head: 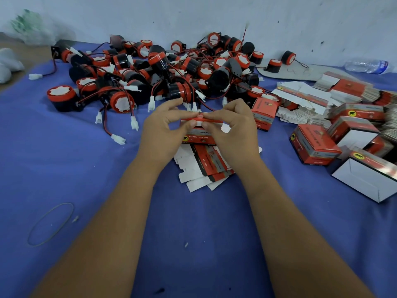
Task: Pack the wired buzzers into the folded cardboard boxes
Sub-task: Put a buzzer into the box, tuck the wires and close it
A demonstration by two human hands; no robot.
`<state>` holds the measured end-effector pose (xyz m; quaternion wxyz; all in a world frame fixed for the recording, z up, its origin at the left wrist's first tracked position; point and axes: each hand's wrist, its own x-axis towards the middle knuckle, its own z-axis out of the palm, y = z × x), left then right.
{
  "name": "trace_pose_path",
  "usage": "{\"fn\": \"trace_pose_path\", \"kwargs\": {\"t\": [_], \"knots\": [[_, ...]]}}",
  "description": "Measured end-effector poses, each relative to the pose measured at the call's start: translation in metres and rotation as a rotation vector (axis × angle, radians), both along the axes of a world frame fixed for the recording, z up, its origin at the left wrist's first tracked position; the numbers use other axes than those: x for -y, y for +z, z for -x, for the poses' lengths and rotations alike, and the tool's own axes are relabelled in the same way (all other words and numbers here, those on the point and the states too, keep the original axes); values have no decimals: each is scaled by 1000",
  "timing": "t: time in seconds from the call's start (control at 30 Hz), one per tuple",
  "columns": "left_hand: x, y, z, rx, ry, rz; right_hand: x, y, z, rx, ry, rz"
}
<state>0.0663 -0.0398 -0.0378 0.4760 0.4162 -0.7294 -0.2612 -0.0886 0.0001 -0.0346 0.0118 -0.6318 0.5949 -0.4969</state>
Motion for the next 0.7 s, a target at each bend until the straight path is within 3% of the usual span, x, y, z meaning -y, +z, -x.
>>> {"fn": "trace_pose_path", "kwargs": {"t": [0.13, 0.27, 0.53, 0.7], "knots": [[-2, -1, 3, 41, 77, 167, -3, 0, 1, -158, 3, 84], [-1, -1, 4, 111, 107, 288, -9, -1, 6, -165, 70, 63], [-9, 3, 2, 219, 113, 331, -8, -3, 2, -249, 8, 134], [-10, 0, 1, 217, 79, 243, -9, -1, 2, -139, 35, 68]]}}
